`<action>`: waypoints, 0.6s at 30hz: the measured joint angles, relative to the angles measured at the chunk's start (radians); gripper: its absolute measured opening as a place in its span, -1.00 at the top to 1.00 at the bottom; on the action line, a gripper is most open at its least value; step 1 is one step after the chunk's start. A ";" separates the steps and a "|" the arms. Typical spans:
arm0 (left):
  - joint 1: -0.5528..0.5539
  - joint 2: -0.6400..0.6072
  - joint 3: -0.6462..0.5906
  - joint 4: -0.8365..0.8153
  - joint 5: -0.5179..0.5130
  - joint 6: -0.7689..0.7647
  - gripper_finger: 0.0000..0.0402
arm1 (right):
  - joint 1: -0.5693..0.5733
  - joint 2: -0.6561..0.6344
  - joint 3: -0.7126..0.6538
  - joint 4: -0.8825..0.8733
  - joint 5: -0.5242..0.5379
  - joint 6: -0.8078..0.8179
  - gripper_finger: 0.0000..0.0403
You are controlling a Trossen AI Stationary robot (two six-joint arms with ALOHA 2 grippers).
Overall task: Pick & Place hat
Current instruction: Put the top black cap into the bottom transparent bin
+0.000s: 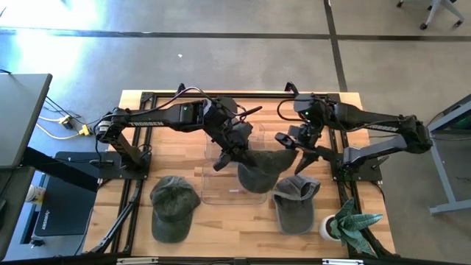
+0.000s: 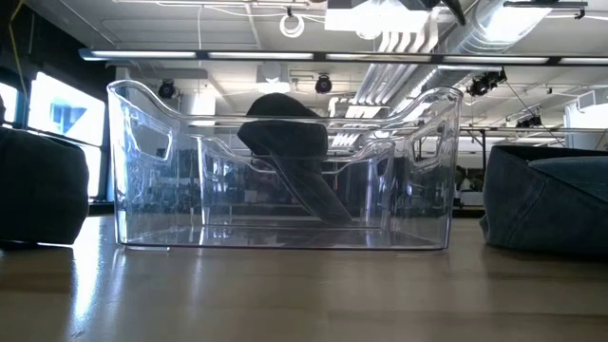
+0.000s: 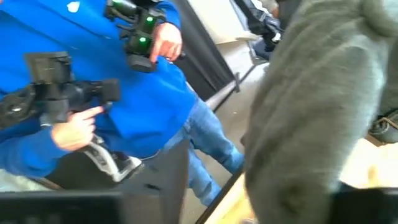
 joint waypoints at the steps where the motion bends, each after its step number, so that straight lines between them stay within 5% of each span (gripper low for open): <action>1: 0.000 0.000 0.000 0.000 -0.007 0.000 0.99 | 0.004 -0.003 0.000 -0.006 0.019 0.001 0.34; 6: 0.001 0.000 0.000 0.025 -0.040 -0.037 0.90 | 0.048 -0.005 0.000 -0.016 0.136 0.018 0.94; 18: 0.046 0.000 0.000 0.041 -0.106 -0.176 -0.32 | 0.144 -0.025 0.000 -0.021 0.419 0.045 0.96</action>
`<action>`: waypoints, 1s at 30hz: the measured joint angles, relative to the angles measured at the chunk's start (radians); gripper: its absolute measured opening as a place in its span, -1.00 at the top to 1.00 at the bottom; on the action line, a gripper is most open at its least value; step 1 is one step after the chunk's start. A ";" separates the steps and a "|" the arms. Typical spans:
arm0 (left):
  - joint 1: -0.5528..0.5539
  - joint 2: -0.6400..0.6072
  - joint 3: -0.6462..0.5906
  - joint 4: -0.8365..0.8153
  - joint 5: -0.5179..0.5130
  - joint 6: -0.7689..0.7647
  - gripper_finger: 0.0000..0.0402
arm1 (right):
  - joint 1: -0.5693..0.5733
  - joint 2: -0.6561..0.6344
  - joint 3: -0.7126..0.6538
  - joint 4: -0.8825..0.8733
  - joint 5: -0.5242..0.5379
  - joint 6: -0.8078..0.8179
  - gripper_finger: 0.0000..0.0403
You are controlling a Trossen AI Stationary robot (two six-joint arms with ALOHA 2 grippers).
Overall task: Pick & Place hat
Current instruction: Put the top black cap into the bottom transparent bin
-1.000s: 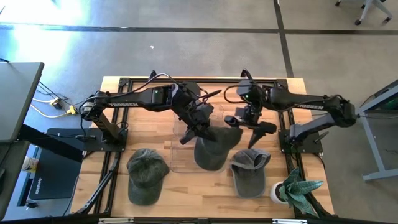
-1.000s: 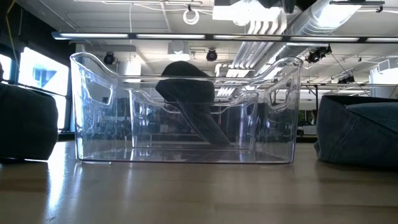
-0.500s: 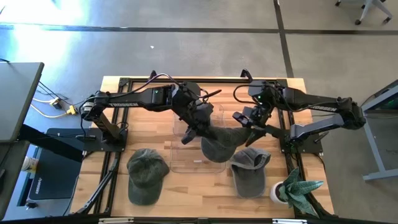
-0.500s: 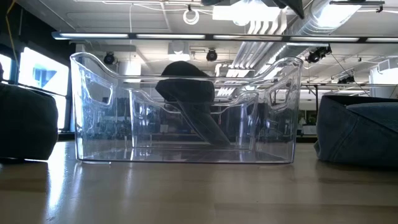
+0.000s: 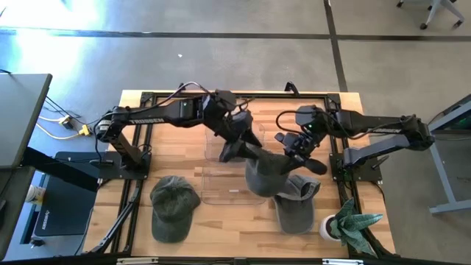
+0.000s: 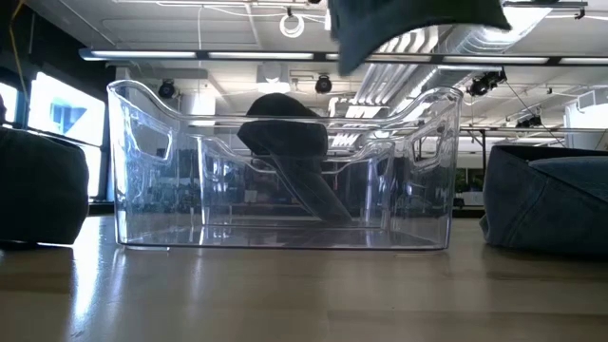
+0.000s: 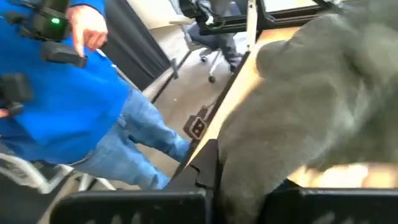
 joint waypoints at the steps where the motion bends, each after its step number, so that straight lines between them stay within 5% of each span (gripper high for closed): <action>1: 0.006 0.000 0.000 0.001 -0.008 -0.011 -0.41 | 0.006 -0.001 0.000 0.001 0.014 -0.006 0.97; 7: 0.006 0.065 -0.002 0.070 -0.005 -0.023 -0.66 | 0.036 -0.009 0.005 0.003 0.036 -0.025 0.96; 17: -0.007 0.189 -0.001 0.331 0.161 -0.121 -0.67 | 0.121 -0.008 0.119 -0.055 0.047 -0.152 0.98; 22: -0.006 0.201 -0.001 0.475 0.316 -0.219 -0.67 | 0.153 -0.008 0.199 -0.183 0.139 -0.206 0.97; 30: -0.008 0.198 0.000 0.519 0.404 -0.242 -0.66 | 0.177 -0.008 0.246 -0.276 0.206 -0.208 0.97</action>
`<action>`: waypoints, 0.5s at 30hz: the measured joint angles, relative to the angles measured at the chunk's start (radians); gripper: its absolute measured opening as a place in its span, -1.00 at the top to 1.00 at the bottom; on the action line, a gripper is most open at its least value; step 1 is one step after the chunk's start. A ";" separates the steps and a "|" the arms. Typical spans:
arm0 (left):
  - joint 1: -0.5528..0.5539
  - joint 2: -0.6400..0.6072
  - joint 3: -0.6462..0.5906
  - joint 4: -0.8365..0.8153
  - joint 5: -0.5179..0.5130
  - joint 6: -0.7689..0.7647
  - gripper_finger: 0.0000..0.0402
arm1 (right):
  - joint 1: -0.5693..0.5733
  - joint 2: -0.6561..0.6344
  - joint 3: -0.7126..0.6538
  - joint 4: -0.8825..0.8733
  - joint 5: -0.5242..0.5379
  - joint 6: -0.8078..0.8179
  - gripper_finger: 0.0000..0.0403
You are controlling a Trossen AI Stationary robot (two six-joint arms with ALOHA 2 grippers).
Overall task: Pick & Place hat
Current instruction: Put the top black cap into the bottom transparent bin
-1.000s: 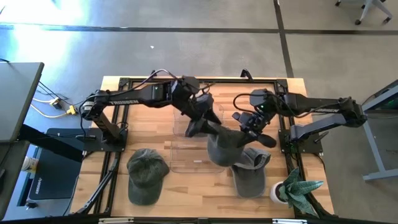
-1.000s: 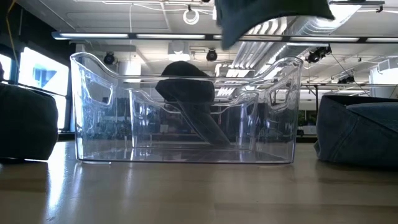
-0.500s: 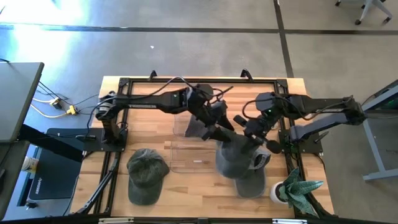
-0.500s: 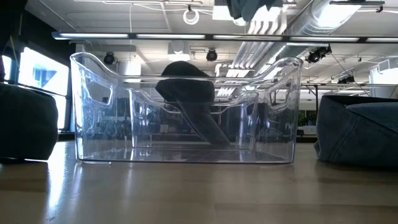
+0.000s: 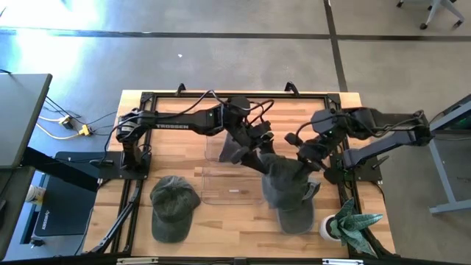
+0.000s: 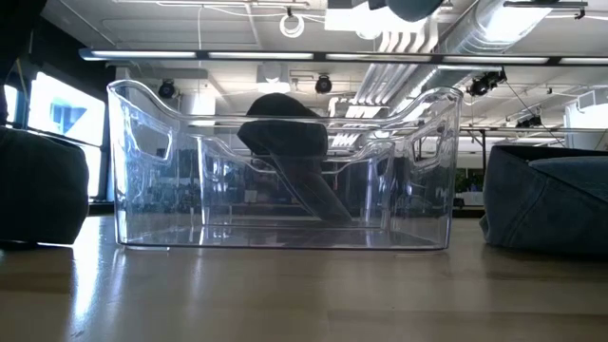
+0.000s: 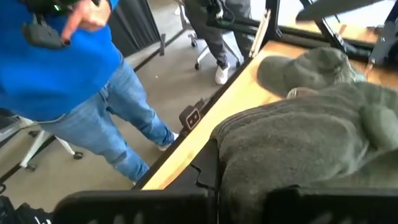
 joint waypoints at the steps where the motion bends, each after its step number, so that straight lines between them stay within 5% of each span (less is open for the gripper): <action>1: 0.000 0.000 0.000 -0.003 0.018 -0.003 -0.66 | 0.002 0.000 0.003 -0.014 0.009 0.004 0.97; 9: 0.001 0.001 0.029 -0.005 0.166 -0.097 -0.66 | 0.043 0.002 -0.001 -0.070 0.072 0.008 0.98; 15: -0.006 0.001 0.091 -0.005 0.146 -0.063 -0.65 | 0.076 0.002 -0.005 -0.071 0.191 0.026 0.96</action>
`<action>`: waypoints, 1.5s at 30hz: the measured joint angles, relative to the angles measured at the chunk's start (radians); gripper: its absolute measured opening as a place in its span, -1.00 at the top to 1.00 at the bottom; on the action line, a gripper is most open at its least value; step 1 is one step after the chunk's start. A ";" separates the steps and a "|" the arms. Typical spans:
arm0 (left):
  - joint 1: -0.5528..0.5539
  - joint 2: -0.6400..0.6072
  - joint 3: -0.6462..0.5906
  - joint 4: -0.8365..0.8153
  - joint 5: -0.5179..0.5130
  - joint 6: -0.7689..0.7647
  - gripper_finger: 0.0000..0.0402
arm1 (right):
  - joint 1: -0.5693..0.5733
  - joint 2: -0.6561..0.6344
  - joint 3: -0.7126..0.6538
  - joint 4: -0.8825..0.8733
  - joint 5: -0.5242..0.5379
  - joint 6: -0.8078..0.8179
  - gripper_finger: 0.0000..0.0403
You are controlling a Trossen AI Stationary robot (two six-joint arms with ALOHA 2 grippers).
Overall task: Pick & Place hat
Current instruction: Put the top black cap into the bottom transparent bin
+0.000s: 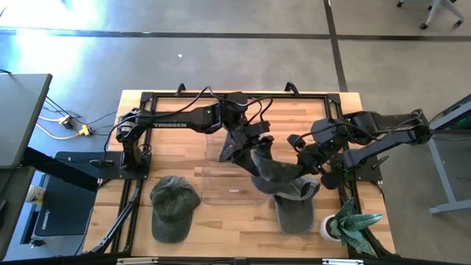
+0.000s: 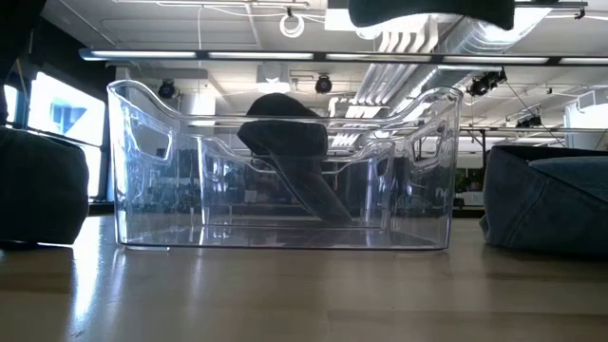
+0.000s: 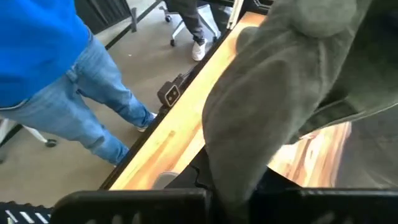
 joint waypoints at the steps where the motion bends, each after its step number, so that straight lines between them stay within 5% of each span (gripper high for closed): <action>1: 0.000 0.000 0.008 0.000 -0.019 0.020 -0.63 | 0.004 0.000 0.000 0.000 0.008 0.002 0.96; 12: 0.001 -0.001 0.019 -0.094 -0.138 0.091 -0.20 | 0.023 0.000 0.000 -0.001 0.111 0.006 0.96; 27: -0.006 0.055 0.017 -0.127 -0.218 0.101 0.05 | 0.020 0.000 0.000 0.015 0.150 0.000 0.98; 38: -0.005 0.049 0.020 -0.120 -0.188 0.113 0.83 | 0.020 0.000 0.000 0.024 0.138 0.107 0.92; 45: -0.005 0.049 0.020 -0.120 -0.176 0.089 0.91 | -0.028 -0.008 0.043 0.004 0.042 0.288 0.58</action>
